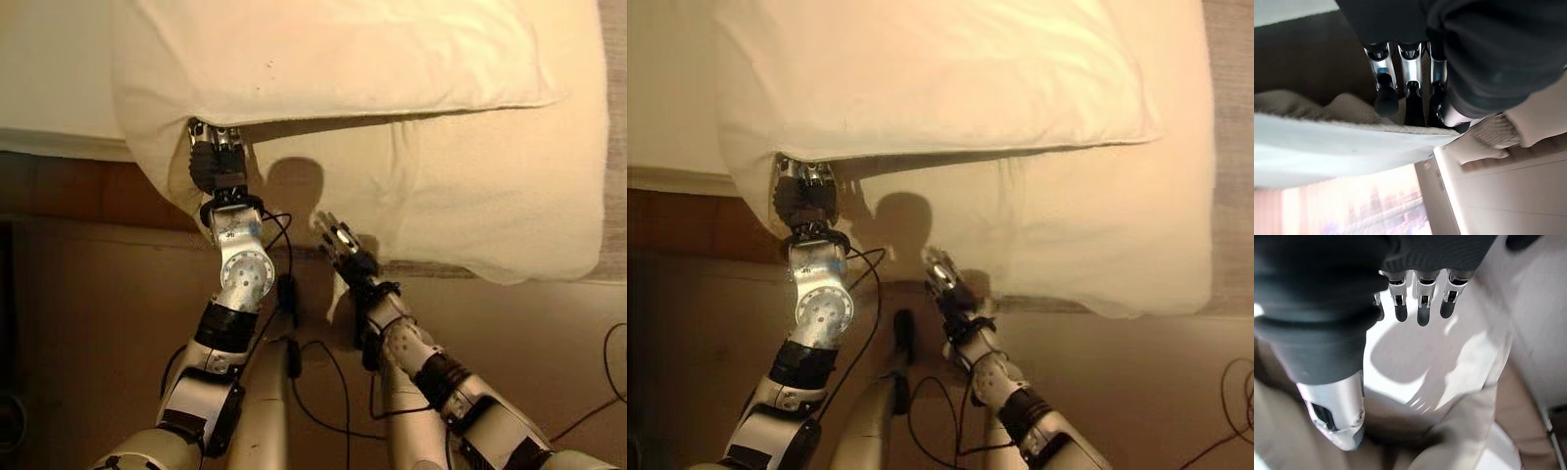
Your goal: Make the bed
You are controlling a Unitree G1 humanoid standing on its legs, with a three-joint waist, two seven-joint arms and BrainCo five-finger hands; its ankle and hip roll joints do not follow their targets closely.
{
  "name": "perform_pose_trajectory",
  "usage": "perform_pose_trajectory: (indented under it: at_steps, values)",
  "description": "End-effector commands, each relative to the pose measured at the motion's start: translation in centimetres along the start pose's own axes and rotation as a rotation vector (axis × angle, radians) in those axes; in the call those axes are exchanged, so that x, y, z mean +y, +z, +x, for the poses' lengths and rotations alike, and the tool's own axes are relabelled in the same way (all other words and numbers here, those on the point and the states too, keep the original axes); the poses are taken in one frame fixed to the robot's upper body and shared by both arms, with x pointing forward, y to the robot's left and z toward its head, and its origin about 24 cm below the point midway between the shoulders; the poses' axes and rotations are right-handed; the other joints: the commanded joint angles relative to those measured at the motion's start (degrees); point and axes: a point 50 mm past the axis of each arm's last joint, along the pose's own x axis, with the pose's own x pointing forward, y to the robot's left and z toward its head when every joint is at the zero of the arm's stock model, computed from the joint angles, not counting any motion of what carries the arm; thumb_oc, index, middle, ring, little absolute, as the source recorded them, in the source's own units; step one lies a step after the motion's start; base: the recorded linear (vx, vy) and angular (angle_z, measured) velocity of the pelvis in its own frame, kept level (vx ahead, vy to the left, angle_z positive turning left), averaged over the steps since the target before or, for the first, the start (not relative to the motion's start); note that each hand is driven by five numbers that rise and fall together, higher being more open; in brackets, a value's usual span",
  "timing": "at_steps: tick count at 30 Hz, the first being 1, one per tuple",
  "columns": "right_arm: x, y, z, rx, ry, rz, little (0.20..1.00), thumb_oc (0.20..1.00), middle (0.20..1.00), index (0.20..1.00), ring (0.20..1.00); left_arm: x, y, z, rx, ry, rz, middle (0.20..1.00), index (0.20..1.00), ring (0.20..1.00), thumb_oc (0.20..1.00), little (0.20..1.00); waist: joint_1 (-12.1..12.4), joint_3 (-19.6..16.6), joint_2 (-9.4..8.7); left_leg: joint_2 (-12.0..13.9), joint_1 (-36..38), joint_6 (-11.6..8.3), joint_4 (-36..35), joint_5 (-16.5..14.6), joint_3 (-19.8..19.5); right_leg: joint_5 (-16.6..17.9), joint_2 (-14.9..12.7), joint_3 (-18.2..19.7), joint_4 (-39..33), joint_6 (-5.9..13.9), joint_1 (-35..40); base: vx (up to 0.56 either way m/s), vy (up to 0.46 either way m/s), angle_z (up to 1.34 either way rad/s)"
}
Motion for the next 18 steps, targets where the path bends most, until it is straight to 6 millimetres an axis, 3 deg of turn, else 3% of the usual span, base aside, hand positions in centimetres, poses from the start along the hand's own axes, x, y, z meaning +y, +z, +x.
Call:
perform_pose_trajectory:
  at_steps: [1,7,18]
  values:
    - [2.2,0.1,0.8,-0.057,0.076,0.136,1.000,1.000,1.000,1.000,1.000,-4.1,3.8,-0.7,-0.208,-0.254,-0.028,0.200,0.200,0.200,0.200,0.200,2.46,-1.16,2.77,-2.25,0.62,1.10,6.36,-9.04,-0.08,9.62,0.32,-0.84,-10.68,5.18,1.89,0.01,0.033,0.16]
    - [4.8,1.8,2.3,-0.112,0.159,0.174,1.000,1.000,1.000,1.000,1.000,-4.5,3.9,-1.1,-0.220,-0.282,-0.019,0.200,0.200,0.200,0.200,0.200,5.00,-1.20,4.23,-3.54,0.64,1.17,6.40,-8.92,-1.33,8.67,-0.66,-2.35,-10.10,5.32,2.72,0.02,0.032,0.16]
    - [6.2,4.0,3.2,-0.206,0.183,0.287,1.000,1.000,1.000,1.000,1.000,-4.0,3.3,-0.9,-0.202,-0.249,-0.032,0.200,0.200,0.200,0.200,0.200,5.55,-1.02,5.07,-3.70,-0.03,1.46,7.43,-9.46,-1.25,8.14,-0.74,-2.25,-9.21,5.28,1.94,0.01,0.023,0.07]
